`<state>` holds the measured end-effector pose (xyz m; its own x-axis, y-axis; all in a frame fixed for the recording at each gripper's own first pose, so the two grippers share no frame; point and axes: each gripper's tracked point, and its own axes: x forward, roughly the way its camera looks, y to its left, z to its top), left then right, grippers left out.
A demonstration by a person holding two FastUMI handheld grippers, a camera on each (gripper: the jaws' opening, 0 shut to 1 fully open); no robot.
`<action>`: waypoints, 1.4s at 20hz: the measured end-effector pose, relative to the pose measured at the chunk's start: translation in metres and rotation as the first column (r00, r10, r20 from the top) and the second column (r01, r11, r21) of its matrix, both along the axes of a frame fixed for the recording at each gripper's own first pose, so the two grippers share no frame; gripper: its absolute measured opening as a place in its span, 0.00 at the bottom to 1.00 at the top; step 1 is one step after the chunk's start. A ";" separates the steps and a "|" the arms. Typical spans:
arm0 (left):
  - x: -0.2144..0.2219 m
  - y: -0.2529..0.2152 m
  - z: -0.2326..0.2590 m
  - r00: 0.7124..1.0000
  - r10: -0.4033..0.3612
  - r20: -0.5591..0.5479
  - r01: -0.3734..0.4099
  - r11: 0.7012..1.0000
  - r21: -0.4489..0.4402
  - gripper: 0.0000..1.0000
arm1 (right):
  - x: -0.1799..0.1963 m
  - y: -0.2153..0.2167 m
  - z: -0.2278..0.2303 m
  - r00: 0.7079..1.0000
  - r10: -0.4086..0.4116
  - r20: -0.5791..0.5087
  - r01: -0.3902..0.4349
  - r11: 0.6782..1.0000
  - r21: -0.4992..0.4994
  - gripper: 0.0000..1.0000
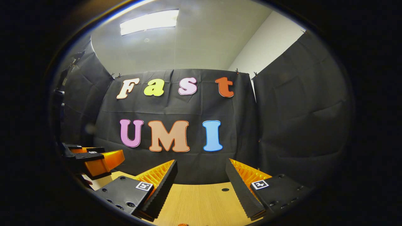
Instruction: Press the lid of the desktop garbage bin to open it, pick up the crumpled paper on the desktop and throw it into the bin, then pick up the pop can on the desktop and drop it into the bin, and finally close the garbage bin lid.
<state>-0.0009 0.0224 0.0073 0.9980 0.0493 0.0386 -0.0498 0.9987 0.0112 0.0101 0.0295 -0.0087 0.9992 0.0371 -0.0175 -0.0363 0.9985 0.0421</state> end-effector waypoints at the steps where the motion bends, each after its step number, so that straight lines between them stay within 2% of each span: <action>1: 0.000 0.001 0.000 1.000 0.002 -0.001 -0.002 1.000 0.002 0.92 | 0.001 -0.001 0.001 1.000 -0.001 0.002 0.001 1.000 0.001 0.98; 3: -0.001 0.006 0.004 1.000 0.013 0.004 -0.013 1.000 0.010 0.92 | 0.003 -0.003 0.001 1.000 -0.005 0.006 0.005 1.000 0.004 0.98; 4: -0.001 0.007 0.004 1.000 0.016 0.009 -0.016 1.000 0.012 0.96 | 0.005 -0.005 0.003 1.000 -0.009 0.008 0.009 1.000 0.006 0.98; 6: 0.000 0.010 0.006 1.000 0.024 0.017 -0.024 1.000 0.017 0.95 | 0.006 -0.008 0.002 1.000 -0.014 0.006 0.014 1.000 0.012 0.98; 7: -0.001 0.011 0.007 0.999 0.027 0.020 -0.028 0.999 0.016 0.92 | 0.006 -0.011 0.001 1.000 -0.018 0.005 0.018 1.000 0.017 0.98; 19: -0.005 0.021 0.010 0.997 0.071 0.029 -0.072 0.997 0.040 0.92 | 0.014 -0.007 -0.008 1.000 0.013 -0.011 -0.013 0.999 0.049 0.97; 24: -0.009 0.032 0.014 0.995 0.094 0.035 -0.096 0.994 0.053 0.79 | 0.017 -0.006 -0.015 0.999 0.021 -0.031 -0.019 0.999 0.051 0.98; 25: -0.010 0.036 0.014 0.994 0.105 0.036 -0.107 0.993 0.058 0.73 | 0.016 -0.005 -0.015 0.999 0.024 -0.032 -0.022 0.998 0.051 0.98; 26: -0.010 0.041 0.015 0.992 0.116 0.038 -0.118 0.991 0.062 0.63 | 0.016 -0.003 -0.014 0.999 0.027 -0.030 -0.026 0.998 0.049 0.98; 27: -0.011 0.044 0.015 0.991 0.126 0.038 -0.128 0.990 0.064 0.58 | 0.016 -0.002 -0.015 0.999 0.032 -0.028 -0.031 0.998 0.047 0.98; 28: -0.012 0.051 0.016 0.989 0.143 0.037 -0.145 0.987 0.065 0.47 | 0.016 0.000 -0.013 0.999 0.036 -0.027 -0.035 0.998 0.044 0.97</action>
